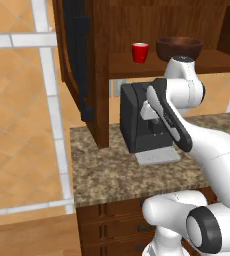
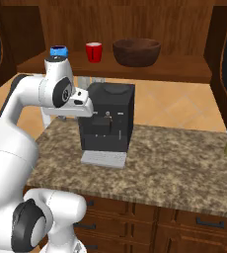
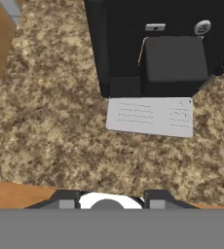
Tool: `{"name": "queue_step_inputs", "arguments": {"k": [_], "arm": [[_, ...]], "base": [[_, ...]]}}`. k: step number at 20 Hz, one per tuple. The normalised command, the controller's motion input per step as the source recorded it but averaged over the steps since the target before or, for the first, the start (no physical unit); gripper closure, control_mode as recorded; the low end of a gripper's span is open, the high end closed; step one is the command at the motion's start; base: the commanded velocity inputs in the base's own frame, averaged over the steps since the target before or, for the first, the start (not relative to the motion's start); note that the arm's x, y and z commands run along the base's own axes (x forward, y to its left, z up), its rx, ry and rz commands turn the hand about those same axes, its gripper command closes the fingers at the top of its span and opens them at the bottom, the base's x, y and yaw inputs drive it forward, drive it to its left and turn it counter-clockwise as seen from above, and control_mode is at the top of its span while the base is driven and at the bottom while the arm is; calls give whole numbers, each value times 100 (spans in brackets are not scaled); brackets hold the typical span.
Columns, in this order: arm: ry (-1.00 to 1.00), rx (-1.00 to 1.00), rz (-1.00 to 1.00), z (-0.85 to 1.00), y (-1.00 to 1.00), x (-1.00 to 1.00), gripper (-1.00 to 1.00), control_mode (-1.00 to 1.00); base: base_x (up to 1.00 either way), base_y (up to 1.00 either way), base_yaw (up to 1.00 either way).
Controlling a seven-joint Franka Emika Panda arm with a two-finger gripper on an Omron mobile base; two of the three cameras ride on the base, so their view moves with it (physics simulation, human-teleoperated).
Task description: Gather all objects into one cabinet and sort the glasses and bowls to opposite sides.
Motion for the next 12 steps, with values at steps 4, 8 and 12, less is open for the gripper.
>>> {"name": "queue_step_inputs", "arguments": {"k": [4, 8, 12], "arm": [[0, 0, 0, 0, 0, 0, -100, 100], [0, 0, 0, 0, 0, 0, -100, 100], [0, 0, 0, 0, 0, 0, -100, 100]], "base": [[-1, 0, 0], [-55, -2, 0], [-100, -32, -3]]}}
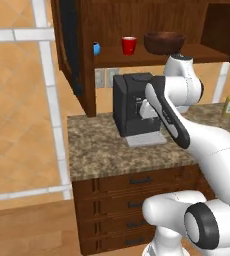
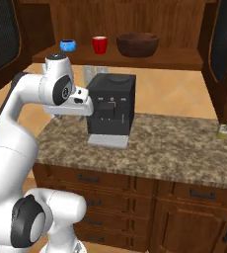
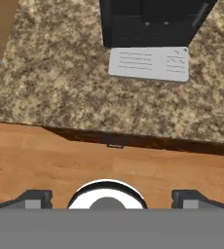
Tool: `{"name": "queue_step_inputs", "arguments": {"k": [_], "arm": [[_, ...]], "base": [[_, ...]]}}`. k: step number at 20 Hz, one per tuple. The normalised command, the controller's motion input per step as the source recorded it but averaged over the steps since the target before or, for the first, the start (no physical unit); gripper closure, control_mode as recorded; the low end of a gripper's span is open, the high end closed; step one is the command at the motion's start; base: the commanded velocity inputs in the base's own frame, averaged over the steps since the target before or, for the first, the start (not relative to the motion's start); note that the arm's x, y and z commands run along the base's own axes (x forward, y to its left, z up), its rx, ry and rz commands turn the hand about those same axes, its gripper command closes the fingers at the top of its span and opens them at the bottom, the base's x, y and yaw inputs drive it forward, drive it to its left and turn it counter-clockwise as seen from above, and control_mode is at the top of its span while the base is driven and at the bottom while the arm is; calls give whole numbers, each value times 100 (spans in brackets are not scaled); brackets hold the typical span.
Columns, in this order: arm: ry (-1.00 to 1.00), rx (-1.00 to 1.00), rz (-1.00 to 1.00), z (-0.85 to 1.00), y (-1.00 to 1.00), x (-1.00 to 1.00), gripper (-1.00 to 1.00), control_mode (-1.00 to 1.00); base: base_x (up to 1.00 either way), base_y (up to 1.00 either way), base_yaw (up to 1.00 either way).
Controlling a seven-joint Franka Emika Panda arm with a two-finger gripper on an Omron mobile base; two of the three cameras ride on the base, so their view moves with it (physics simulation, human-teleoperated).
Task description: Gather all objects into one cabinet and sort the glasses and bowls to opposite sides.
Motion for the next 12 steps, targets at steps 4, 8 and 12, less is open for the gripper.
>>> {"name": "queue_step_inputs", "arguments": {"k": [4, 8, 12], "arm": [[0, 0, 0, 0, 0, 0, -100, 100], [0, 0, 0, 0, 0, 0, -100, 100], [0, 0, 0, 0, 0, 0, -100, 100]], "base": [[-99, -58, -14], [-39, -94, -23], [-11, -100, -13]]}}
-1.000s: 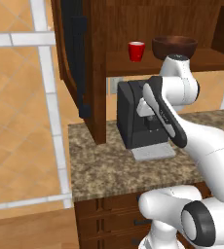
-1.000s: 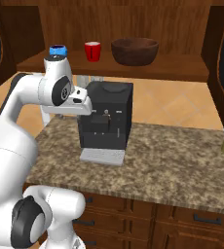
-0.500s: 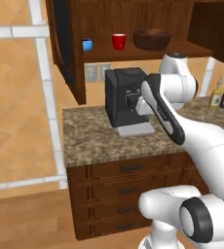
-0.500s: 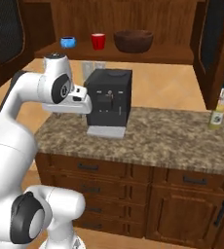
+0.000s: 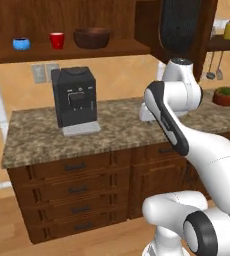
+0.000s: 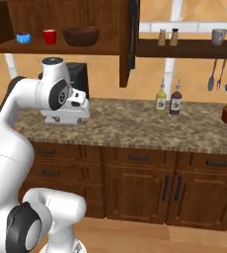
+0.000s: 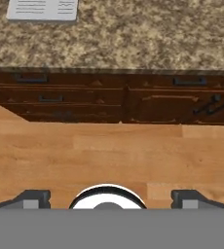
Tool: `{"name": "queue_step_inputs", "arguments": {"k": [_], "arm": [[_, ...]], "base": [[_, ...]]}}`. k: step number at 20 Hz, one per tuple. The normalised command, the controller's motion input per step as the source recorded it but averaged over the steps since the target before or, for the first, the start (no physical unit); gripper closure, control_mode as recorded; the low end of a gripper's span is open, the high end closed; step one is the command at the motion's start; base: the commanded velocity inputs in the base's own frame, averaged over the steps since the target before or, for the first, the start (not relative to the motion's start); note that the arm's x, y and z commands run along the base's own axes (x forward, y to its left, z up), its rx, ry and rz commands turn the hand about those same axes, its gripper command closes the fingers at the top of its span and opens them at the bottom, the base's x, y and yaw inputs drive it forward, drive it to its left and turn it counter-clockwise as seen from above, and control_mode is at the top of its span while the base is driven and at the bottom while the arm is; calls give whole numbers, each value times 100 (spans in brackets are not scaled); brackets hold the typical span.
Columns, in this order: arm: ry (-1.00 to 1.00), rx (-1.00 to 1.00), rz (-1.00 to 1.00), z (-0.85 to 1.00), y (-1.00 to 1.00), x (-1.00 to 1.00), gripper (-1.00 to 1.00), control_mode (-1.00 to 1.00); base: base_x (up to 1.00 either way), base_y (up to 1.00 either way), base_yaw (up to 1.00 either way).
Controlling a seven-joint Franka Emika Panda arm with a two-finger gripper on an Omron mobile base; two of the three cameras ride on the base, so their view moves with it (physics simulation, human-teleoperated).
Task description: Gather all objects into one cabinet and sort the glasses and bowls to opposite sides.
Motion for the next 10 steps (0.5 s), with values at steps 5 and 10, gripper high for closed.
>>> {"name": "queue_step_inputs", "arguments": {"k": [5, 10], "arm": [[0, 0, 0, 0, 0, 0, -100, 100], [0, 0, 0, 0, 0, 0, -100, 100]], "base": [[-1, -100, -9], [-10, -100, -8]]}}
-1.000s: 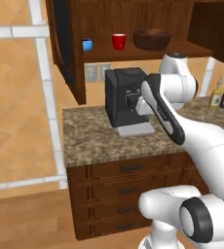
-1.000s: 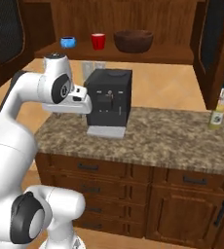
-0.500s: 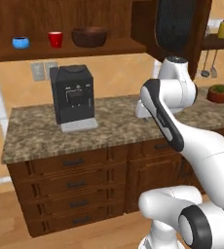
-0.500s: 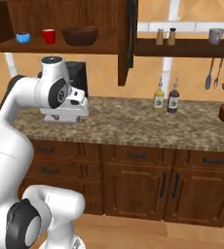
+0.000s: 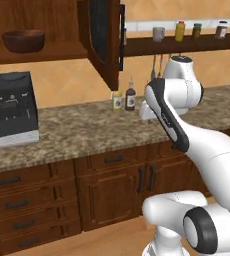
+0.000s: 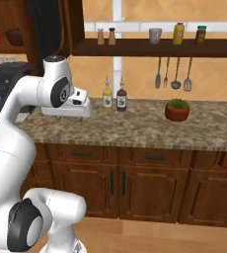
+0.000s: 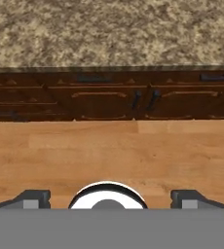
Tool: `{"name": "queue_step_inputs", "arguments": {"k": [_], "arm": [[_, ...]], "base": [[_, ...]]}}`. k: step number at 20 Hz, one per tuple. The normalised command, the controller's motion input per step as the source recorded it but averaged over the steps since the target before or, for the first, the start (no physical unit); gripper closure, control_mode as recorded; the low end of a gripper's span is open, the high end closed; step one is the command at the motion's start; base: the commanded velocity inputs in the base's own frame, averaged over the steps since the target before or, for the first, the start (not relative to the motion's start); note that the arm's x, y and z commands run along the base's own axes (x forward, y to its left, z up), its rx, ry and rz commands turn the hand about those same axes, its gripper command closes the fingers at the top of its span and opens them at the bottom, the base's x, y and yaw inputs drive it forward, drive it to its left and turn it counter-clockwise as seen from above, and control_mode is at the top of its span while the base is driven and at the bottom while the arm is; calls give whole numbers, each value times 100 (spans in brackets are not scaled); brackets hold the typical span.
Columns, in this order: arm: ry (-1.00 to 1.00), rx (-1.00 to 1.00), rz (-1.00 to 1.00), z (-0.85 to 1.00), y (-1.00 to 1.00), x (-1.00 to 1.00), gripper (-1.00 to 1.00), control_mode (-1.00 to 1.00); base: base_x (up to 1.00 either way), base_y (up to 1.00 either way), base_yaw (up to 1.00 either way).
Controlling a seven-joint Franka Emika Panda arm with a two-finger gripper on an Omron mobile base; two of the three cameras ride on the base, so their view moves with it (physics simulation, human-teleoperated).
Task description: Gather all objects into one cabinet and sort the glasses and bowls to opposite sides.
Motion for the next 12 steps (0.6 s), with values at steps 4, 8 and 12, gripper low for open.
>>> {"name": "queue_step_inputs", "arguments": {"k": [4, 8, 12], "arm": [[0, 0, 0, 0, 0, 0, -100, 100], [0, 0, 0, 0, 0, 0, -100, 100], [0, 0, 0, 0, 0, 0, -100, 100]], "base": [[17, -92, 0], [95, -56, 13], [100, -36, 15]]}}
